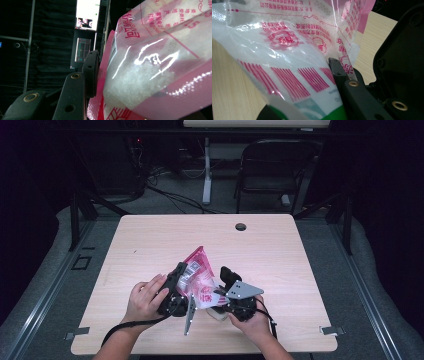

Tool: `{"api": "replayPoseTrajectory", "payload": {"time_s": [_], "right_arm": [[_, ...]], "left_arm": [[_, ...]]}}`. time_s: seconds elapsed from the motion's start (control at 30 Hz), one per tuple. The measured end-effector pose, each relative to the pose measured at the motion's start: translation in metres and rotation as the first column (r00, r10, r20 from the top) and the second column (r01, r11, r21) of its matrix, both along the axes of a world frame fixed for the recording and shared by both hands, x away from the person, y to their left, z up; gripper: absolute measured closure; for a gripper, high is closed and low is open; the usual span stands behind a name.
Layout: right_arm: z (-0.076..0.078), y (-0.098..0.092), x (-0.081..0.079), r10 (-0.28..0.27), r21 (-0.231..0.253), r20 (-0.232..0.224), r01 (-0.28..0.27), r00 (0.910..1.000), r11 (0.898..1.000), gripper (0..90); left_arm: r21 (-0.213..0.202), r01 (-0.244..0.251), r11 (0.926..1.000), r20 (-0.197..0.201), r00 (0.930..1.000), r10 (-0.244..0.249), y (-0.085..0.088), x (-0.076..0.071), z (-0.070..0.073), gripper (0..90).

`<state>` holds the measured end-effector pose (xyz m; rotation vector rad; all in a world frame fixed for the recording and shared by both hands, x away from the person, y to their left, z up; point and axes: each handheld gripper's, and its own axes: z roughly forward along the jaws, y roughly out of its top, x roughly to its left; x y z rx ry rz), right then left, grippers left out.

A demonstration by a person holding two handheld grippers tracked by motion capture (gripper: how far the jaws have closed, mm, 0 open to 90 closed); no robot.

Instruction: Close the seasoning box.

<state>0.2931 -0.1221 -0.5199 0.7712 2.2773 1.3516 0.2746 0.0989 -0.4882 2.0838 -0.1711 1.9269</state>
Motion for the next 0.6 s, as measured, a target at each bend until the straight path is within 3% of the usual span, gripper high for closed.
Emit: {"api": "replayPoseTrajectory", "payload": {"time_s": [0.6], "right_arm": [[0.0, 0.0002, -0.0005, 0.0, 0.001, 0.001, 0.0, 1.0, 1.0, 87.7]], "left_arm": [[-0.001, 0.002, 1.0, 0.004, 1.0, -0.002, -0.0001, -0.0006, 0.0009, 62.8]]}}
